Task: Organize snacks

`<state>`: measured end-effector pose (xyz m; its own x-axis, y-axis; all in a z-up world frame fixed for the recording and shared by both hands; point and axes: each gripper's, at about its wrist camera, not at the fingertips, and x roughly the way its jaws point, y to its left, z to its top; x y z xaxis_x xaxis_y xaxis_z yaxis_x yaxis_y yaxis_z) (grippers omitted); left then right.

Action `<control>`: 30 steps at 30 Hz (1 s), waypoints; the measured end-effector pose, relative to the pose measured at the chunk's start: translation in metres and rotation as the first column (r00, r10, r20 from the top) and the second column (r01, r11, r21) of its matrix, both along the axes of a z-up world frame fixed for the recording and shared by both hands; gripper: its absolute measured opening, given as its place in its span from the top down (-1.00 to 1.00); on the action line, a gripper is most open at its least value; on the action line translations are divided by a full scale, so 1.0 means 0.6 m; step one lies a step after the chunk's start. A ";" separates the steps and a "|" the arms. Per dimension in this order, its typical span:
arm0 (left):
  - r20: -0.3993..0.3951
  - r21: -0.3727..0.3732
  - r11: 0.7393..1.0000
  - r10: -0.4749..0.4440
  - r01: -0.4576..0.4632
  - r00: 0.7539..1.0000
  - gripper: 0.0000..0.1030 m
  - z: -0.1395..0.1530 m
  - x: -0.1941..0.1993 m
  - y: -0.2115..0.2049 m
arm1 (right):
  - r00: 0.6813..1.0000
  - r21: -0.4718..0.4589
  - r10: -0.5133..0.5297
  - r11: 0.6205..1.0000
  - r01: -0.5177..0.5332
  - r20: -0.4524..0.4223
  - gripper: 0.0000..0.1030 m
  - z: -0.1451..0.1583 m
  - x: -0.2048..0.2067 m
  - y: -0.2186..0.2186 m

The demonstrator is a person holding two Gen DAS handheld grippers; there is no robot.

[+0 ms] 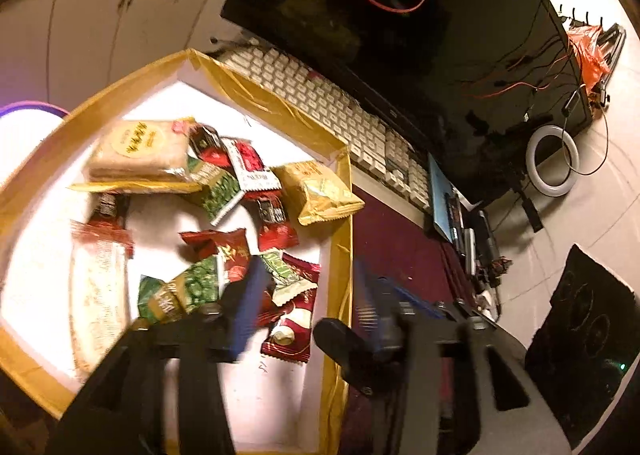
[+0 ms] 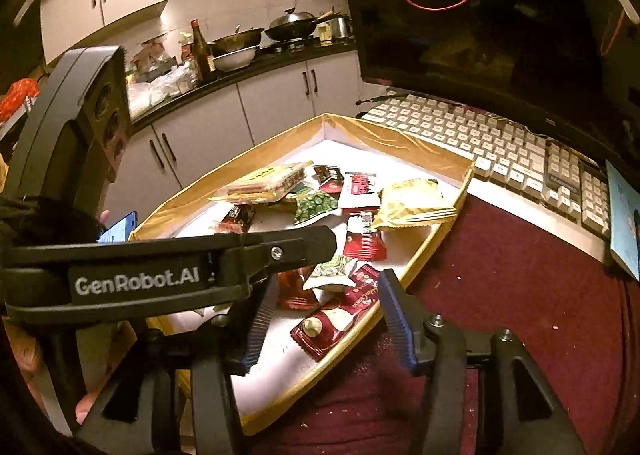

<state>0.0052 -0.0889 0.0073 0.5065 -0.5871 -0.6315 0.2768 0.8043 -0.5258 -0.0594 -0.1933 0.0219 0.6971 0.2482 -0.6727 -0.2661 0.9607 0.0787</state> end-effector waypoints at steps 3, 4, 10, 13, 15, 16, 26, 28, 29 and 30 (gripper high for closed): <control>0.056 0.048 0.998 0.039 -0.041 0.998 -0.41 0.017 -0.016 0.001 | 0.999 0.025 -0.028 0.999 0.028 0.015 -0.32 0.006 -0.012 -0.011; 0.094 0.079 0.994 0.066 -0.074 0.993 -0.49 0.026 -0.025 0.000 | 0.999 0.048 -0.039 0.998 0.038 0.017 -0.36 0.009 -0.017 -0.016; 0.179 0.240 0.948 0.171 -0.211 0.969 -0.54 0.039 -0.041 0.016 | 0.995 0.178 -0.096 0.979 0.101 -0.038 -0.41 0.004 -0.026 -0.045; 0.178 0.292 0.920 0.216 -0.261 0.960 -0.54 0.032 -0.044 0.023 | 0.989 0.216 -0.128 0.966 0.141 -0.071 -0.41 -0.001 -0.030 -0.057; 0.188 0.345 0.894 0.233 -0.287 0.954 -0.54 0.027 -0.051 0.021 | 0.986 0.222 -0.138 0.963 0.155 -0.090 -0.41 -0.005 -0.032 -0.059; 0.190 0.358 0.888 0.233 -0.289 0.954 -0.54 0.026 -0.053 0.017 | 0.985 0.211 -0.144 0.964 0.161 -0.096 -0.41 -0.008 -0.034 -0.058; 0.221 0.427 0.831 0.286 -0.357 0.932 -0.55 0.033 -0.075 0.010 | 0.983 0.220 -0.156 0.960 0.174 -0.096 -0.41 -0.004 -0.054 -0.071; 0.228 0.428 0.827 0.292 -0.365 0.929 -0.55 0.036 -0.078 0.011 | 0.983 0.228 -0.154 0.958 0.173 -0.099 -0.41 -0.002 -0.054 -0.073; 0.232 0.426 0.826 0.295 -0.369 0.927 -0.55 0.037 -0.079 0.012 | 0.983 0.230 -0.153 0.958 0.172 -0.099 -0.41 -0.002 -0.053 -0.073; 0.234 0.428 0.822 0.300 -0.375 0.925 -0.55 0.038 -0.078 0.013 | 0.983 0.227 -0.153 0.959 0.172 -0.100 -0.41 -0.001 -0.053 -0.073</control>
<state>-0.0416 -0.0810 0.0299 0.7293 -0.0254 -0.6837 -0.0122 0.9987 -0.0502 -0.0911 -0.2368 0.0213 0.6872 0.2929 -0.6648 -0.0915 0.9427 0.3208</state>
